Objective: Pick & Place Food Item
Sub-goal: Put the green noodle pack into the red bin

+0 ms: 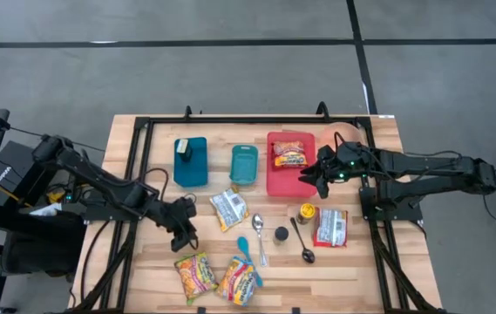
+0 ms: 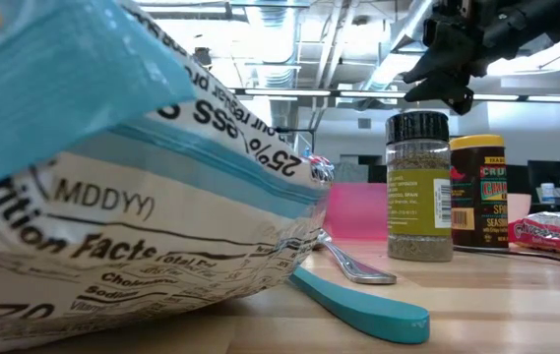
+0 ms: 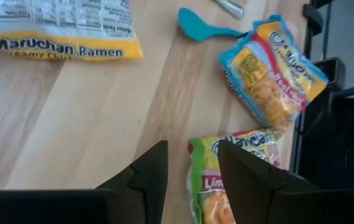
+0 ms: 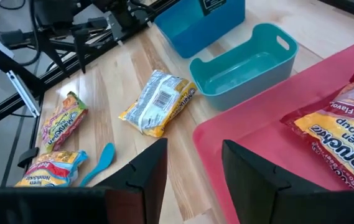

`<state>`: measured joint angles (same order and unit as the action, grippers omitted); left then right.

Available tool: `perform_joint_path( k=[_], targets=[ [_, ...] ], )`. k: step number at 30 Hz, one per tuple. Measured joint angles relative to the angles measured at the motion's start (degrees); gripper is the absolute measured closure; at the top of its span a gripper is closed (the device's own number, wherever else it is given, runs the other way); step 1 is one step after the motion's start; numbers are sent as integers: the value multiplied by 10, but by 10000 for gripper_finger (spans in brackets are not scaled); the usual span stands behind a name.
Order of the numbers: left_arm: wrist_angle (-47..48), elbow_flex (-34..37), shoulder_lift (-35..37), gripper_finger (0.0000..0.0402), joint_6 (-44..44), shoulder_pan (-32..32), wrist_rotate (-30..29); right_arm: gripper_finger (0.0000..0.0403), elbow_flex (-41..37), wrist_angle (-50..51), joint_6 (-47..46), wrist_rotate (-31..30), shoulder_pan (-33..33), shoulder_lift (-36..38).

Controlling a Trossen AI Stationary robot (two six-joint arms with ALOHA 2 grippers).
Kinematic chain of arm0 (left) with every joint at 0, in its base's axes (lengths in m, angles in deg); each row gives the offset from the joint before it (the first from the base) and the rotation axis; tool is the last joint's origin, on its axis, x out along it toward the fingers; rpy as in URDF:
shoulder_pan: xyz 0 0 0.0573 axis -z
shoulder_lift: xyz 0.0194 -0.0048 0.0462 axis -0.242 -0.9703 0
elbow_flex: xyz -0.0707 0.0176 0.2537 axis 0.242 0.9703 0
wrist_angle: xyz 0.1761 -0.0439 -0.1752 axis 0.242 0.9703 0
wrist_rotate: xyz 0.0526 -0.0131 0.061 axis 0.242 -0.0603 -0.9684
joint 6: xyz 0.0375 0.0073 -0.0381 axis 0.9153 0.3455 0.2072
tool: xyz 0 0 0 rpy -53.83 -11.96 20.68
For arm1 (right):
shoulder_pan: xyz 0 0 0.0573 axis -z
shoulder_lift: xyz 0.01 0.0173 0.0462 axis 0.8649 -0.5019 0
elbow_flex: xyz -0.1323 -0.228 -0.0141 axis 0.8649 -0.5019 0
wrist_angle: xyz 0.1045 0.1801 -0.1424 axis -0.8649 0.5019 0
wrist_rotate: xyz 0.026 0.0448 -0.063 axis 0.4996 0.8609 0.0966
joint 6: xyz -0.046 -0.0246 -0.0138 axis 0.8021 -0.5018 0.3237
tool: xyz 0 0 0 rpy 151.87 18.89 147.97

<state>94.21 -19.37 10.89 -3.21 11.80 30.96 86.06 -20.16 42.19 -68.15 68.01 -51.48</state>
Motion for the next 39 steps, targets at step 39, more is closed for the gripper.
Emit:
perform_joint_path(
  k=[39],
  targets=[
    [-194, 52, -158, 266, -25, -29, 156, 256, 0, -6, 0, 0, -17, 0]
  ],
)
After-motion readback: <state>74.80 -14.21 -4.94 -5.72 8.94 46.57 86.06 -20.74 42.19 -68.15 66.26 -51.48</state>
